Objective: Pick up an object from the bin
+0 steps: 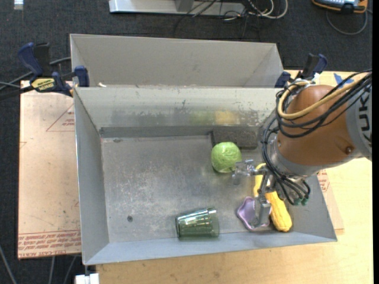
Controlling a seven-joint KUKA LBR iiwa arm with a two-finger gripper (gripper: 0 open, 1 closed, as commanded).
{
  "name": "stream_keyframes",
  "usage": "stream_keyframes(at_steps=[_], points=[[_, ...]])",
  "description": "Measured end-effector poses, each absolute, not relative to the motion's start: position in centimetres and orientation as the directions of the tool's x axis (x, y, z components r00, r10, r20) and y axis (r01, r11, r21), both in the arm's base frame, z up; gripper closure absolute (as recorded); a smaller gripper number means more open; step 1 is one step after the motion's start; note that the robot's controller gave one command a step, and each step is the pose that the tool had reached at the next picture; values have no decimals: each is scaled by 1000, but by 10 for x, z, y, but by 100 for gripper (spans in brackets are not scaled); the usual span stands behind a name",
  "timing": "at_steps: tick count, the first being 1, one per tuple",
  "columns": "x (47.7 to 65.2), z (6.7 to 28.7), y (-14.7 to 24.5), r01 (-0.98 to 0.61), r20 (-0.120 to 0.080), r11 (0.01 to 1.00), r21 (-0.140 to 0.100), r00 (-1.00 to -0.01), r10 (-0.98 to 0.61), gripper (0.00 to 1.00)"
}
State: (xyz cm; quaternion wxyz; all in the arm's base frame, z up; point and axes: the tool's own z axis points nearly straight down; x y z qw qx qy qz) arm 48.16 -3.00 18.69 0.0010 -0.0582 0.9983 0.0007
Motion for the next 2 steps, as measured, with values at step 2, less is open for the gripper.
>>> stream_keyframes(at_steps=[2], points=[[492, 85, -65, -371, -10, 929, -1, -929, -371, 0]])
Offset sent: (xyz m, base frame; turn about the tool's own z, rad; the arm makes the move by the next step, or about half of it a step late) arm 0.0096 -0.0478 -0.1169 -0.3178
